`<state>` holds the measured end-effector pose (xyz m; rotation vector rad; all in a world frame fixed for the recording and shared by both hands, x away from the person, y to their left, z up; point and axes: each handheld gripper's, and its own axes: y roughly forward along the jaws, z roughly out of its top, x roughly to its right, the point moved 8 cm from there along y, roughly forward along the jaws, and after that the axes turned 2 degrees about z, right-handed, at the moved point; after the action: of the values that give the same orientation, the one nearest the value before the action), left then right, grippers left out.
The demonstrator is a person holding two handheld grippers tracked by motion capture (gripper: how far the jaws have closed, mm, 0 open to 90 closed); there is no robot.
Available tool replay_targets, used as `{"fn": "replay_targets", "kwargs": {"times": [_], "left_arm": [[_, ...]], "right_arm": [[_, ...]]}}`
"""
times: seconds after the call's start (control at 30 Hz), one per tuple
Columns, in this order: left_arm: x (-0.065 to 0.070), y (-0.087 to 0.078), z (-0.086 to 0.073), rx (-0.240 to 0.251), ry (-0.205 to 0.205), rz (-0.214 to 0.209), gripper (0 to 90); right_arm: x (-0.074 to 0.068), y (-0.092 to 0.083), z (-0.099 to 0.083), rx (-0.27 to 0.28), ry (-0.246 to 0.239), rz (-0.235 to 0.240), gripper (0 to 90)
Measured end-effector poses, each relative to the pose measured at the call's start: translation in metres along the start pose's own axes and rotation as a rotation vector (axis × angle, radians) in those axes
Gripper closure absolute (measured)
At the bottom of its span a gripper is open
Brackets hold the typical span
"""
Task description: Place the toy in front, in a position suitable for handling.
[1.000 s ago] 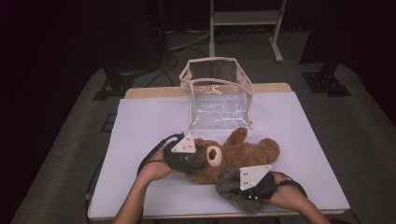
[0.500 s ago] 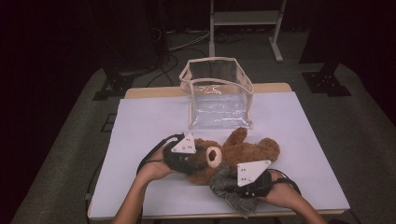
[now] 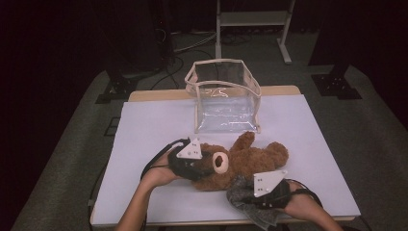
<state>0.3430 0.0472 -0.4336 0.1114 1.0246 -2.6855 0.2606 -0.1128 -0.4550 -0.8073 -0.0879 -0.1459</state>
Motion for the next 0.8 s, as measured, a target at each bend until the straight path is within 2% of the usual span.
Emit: {"fn": "replay_targets", "kwargs": {"times": [0.13,0.27,0.33,0.43,0.57,0.67,0.8], "left_arm": [[0.001,0.000,-0.001,0.008,-0.005,-0.006,40.8],[0.002,-0.001,-0.002,0.006,0.000,-0.015,40.9],[0.003,-0.001,-0.001,0.000,0.005,-0.016,41.0],[0.003,0.000,-0.001,0.003,-0.003,-0.015,41.0],[0.005,0.000,-0.002,0.003,0.008,-0.026,41.0],[0.007,-0.001,-0.003,0.001,0.013,-0.035,41.0],[0.008,-0.002,-0.005,0.001,0.020,-0.044,41.0]], "right_arm": [[0.000,0.012,0.008,-0.014,-0.044,0.025,72.0],[0.000,0.010,-0.001,-0.023,-0.025,0.035,72.0],[-0.002,0.002,-0.010,-0.023,-0.008,0.037,72.0],[0.000,-0.009,-0.002,0.048,-0.001,0.023,72.0],[0.011,-0.011,0.020,0.090,-0.037,-0.012,72.0],[0.021,-0.003,0.033,0.075,-0.064,-0.041,71.8],[0.023,0.006,0.025,0.024,-0.080,-0.029,71.9]]}}
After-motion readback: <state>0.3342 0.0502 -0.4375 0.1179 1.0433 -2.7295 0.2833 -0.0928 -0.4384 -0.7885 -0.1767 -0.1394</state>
